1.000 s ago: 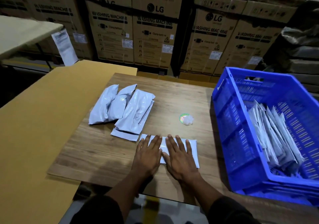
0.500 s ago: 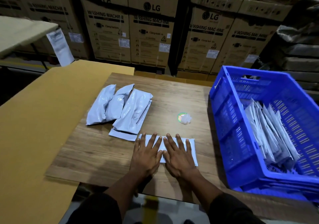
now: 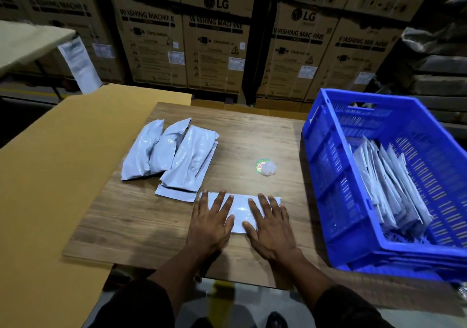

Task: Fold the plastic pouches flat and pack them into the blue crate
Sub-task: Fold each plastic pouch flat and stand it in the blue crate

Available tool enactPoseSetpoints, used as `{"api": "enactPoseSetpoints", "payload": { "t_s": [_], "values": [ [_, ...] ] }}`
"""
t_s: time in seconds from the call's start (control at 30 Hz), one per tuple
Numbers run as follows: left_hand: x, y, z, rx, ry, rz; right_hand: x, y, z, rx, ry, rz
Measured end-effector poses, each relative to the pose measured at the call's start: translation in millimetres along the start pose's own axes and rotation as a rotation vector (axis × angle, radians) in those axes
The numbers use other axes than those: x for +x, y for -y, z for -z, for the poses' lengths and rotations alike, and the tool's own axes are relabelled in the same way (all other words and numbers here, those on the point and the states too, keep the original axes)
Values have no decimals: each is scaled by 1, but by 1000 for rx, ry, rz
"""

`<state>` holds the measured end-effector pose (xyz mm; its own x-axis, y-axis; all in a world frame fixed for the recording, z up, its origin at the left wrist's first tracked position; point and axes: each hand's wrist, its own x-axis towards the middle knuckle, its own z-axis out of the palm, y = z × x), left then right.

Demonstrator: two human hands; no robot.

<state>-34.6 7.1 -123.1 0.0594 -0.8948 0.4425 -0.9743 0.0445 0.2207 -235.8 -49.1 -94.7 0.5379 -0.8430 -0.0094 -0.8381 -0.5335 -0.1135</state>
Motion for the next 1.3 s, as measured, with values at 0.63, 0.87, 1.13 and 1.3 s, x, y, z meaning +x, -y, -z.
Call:
{"api": "enactPoseSetpoints", "payload": {
  "t_s": [0.63,0.87,1.13,1.3],
  "values": [
    [-9,-9,8,61,-3,89,4,1,23,-58,20,-77],
    [-16,-3,2,24,8,-60,13,30,6,-77,76,206],
    [-15,0,3,41,-5,-68,15,32,6,-35,137,173],
    [-3,3,7,71,76,-15,18,23,15,33,121,213]
  ]
}}
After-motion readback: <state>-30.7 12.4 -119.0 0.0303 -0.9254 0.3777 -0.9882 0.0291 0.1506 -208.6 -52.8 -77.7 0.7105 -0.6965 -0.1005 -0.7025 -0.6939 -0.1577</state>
